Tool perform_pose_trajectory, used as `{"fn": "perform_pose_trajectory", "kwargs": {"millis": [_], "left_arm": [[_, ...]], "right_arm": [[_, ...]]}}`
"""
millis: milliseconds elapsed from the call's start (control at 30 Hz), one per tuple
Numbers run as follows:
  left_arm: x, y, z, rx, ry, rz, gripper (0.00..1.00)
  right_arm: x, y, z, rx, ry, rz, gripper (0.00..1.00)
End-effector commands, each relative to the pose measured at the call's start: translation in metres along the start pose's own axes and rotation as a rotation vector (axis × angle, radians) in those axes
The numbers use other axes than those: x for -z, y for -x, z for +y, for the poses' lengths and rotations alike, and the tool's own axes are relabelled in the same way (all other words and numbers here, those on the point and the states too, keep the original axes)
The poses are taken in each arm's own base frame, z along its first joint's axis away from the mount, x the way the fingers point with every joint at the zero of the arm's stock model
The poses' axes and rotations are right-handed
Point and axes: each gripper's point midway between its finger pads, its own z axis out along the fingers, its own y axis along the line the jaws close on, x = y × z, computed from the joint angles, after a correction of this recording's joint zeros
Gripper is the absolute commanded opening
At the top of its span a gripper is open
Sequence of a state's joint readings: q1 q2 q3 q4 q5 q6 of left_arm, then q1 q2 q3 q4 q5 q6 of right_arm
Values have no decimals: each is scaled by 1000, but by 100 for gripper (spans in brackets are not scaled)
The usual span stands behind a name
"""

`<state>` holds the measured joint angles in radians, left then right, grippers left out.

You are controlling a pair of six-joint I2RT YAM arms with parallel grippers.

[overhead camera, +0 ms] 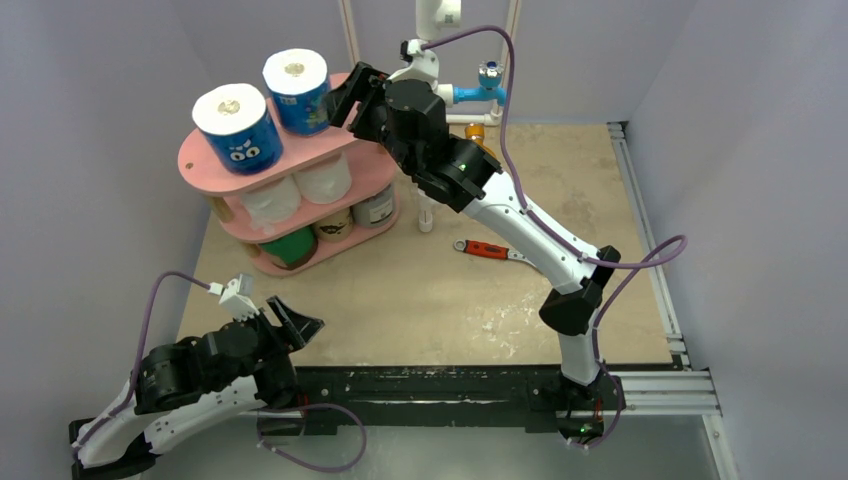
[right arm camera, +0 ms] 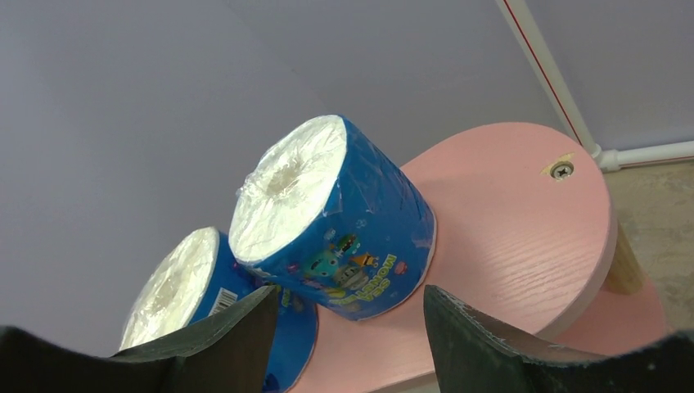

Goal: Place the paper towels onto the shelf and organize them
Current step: Reset both arms

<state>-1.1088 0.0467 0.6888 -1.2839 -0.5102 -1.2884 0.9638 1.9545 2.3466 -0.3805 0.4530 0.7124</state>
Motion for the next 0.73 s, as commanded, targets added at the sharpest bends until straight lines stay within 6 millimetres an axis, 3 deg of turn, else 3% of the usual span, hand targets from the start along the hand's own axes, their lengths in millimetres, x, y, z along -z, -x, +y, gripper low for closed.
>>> {"fn": "perform_pose_trajectory", "kwargs": {"millis": [0,100,133,200,267,300,467,700], "left_arm": [[-4,1,-1,-28,6,-13,73],[-4,1,-4,-51,-4,-6,75],[-5,0,-5,-62,-4,-2,76],[-6,-1,-7,-88,8,10,80],[-9,-3,-7,-114,44,24,83],[-11,-4,-6,-128,69,32,84],[-21,-7,-14,-178,119,54,86],[-36,-8,-25,-159,91,22,84]], "right_arm": [[19,31,18,-13,58,-55,66],[28,34,18,3,72,-51,69],[33,33,17,17,76,-44,74],[47,31,9,59,87,-29,96],[67,40,9,78,122,-42,99],[74,31,-2,102,117,-26,99],[125,29,-43,184,96,-16,99],[192,9,-128,203,-38,3,99]]}}
